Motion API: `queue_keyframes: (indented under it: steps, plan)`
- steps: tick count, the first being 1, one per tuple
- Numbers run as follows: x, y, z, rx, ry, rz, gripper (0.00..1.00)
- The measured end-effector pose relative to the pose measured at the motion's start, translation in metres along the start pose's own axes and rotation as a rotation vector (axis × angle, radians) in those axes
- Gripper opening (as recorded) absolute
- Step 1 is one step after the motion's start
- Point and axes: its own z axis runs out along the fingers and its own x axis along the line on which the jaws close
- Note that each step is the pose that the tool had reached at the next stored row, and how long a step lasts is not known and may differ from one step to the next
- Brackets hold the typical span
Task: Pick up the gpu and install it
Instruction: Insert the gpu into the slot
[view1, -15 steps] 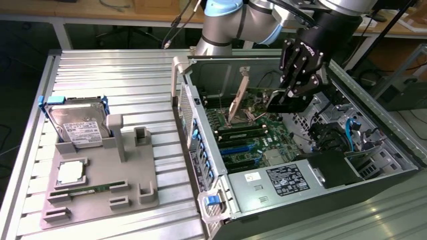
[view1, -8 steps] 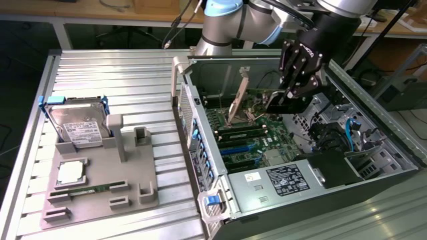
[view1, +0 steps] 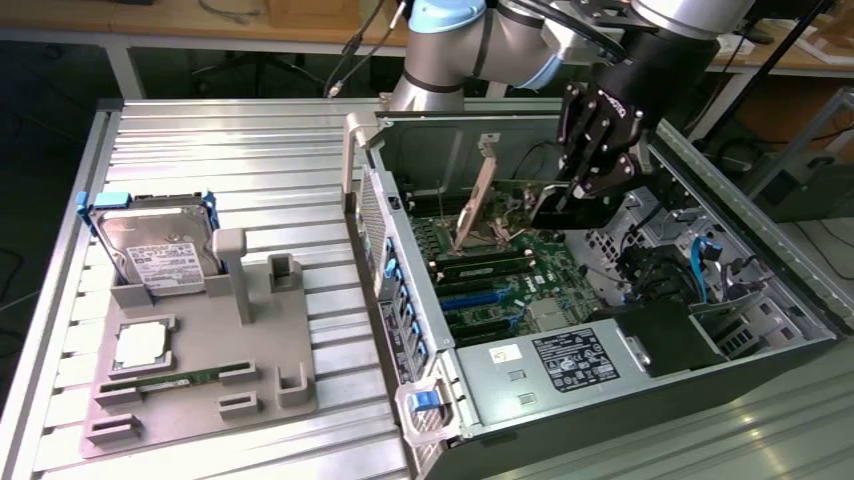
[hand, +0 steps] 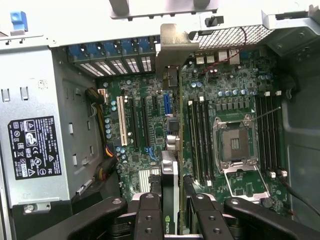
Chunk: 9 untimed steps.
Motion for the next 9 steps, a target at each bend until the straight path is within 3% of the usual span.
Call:
queue_keyframes:
  steps: [9]
  plan:
    - [-0.0001,-0.0001,0.0033,0.0003,0.0027,0.000,0.27]
